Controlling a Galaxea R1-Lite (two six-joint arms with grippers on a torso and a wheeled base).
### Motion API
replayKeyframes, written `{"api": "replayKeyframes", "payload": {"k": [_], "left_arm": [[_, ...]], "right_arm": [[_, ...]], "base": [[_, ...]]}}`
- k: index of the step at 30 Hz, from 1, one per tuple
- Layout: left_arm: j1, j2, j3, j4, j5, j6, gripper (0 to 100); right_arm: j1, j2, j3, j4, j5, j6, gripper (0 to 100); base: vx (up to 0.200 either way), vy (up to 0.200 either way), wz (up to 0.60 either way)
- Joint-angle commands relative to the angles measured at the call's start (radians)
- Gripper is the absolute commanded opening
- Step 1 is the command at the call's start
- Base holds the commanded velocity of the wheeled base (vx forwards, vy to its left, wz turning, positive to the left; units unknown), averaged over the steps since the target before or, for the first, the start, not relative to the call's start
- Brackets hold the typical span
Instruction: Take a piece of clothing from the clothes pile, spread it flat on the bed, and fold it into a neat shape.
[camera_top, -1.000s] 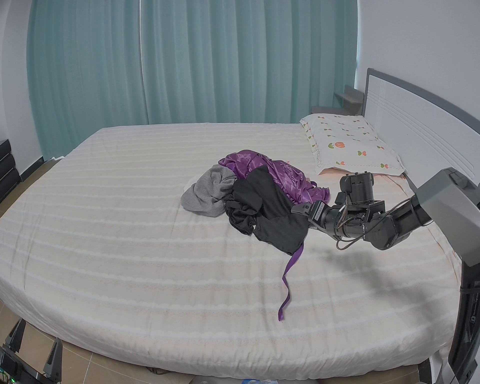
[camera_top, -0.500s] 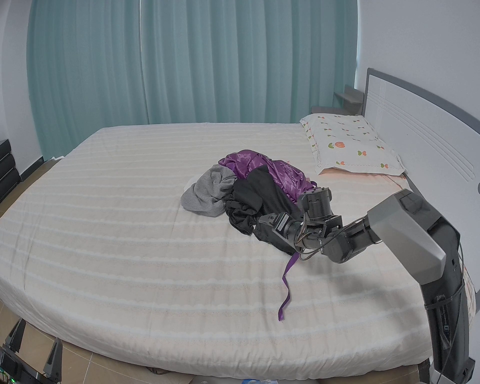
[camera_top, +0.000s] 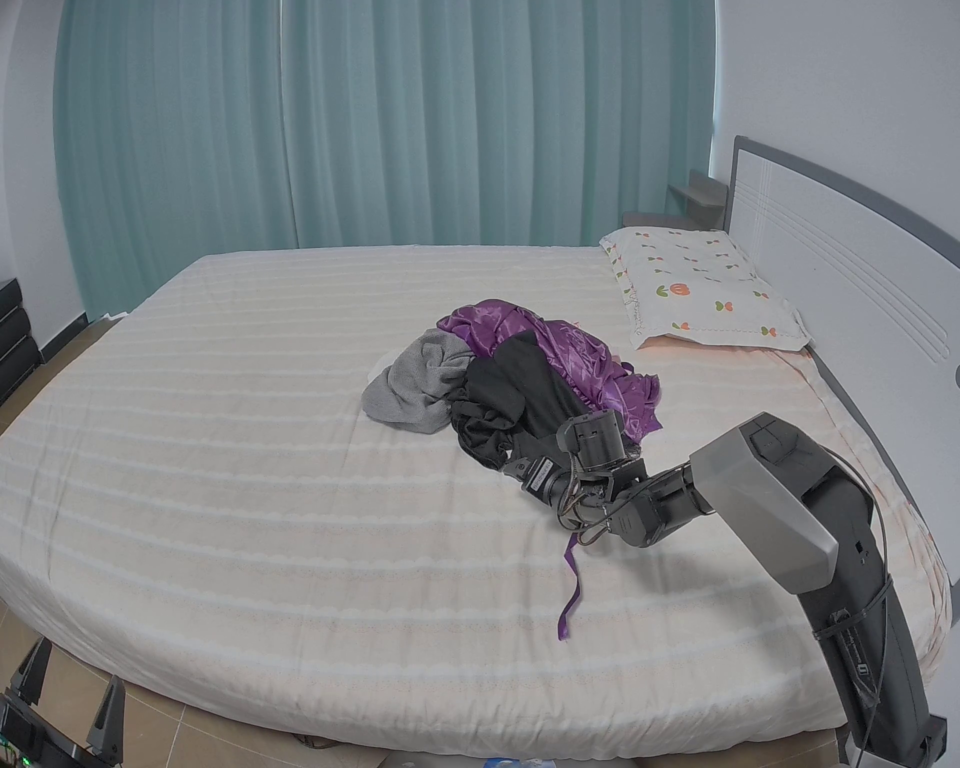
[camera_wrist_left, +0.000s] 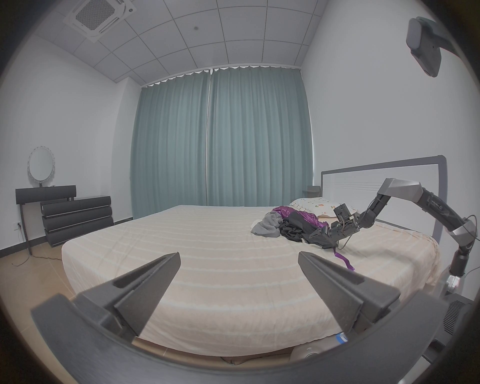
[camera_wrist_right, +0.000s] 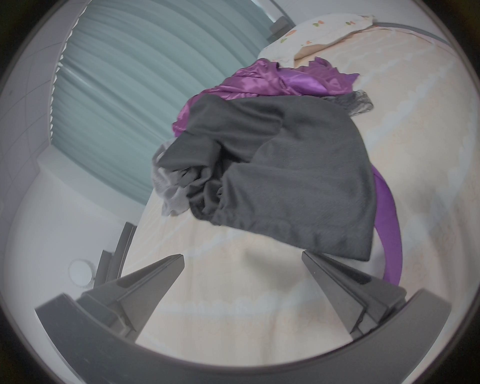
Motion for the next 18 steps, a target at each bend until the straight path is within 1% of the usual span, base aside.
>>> {"api": "replayKeyframes", "payload": {"k": [1,3,7,10,14,15,17,18], "left_arm": [[0.002,-0.018,0.018,0.0,0.0,0.0,100],[0.0,-0.018,0.018,0.0,0.0,0.0,100],[0.0,-0.018,0.018,0.0,0.0,0.0,100],[0.0,-0.018,0.018,0.0,0.0,0.0,100],[0.0,-0.018,0.018,0.0,0.0,0.0,100],[0.0,-0.018,0.018,0.0,0.0,0.0,100],[0.0,-0.018,0.018,0.0,0.0,0.0,100],[0.0,-0.018,0.018,0.0,0.0,0.0,100]], "right_arm": [[-0.026,0.036,-0.066,0.035,-0.025,0.03,100],[-0.046,0.039,-0.087,0.058,-0.036,0.056,100],[-0.074,0.033,-0.1,0.067,-0.079,0.058,100],[-0.087,0.037,-0.129,0.089,-0.09,0.058,100],[-0.087,0.059,-0.181,0.133,-0.111,0.058,100],[-0.087,0.09,-0.235,0.155,-0.137,0.058,100],[-0.084,0.111,-0.29,0.185,-0.156,0.06,100],[-0.083,0.119,-0.303,0.199,-0.159,0.06,0]], "base": [[0.0,0.0,0.0],[0.0,0.0,0.0],[0.0,0.0,0.0],[0.0,0.0,0.0],[0.0,0.0,0.0],[0.0,0.0,0.0],[0.0,0.0,0.0],[0.0,0.0,0.0]]}}
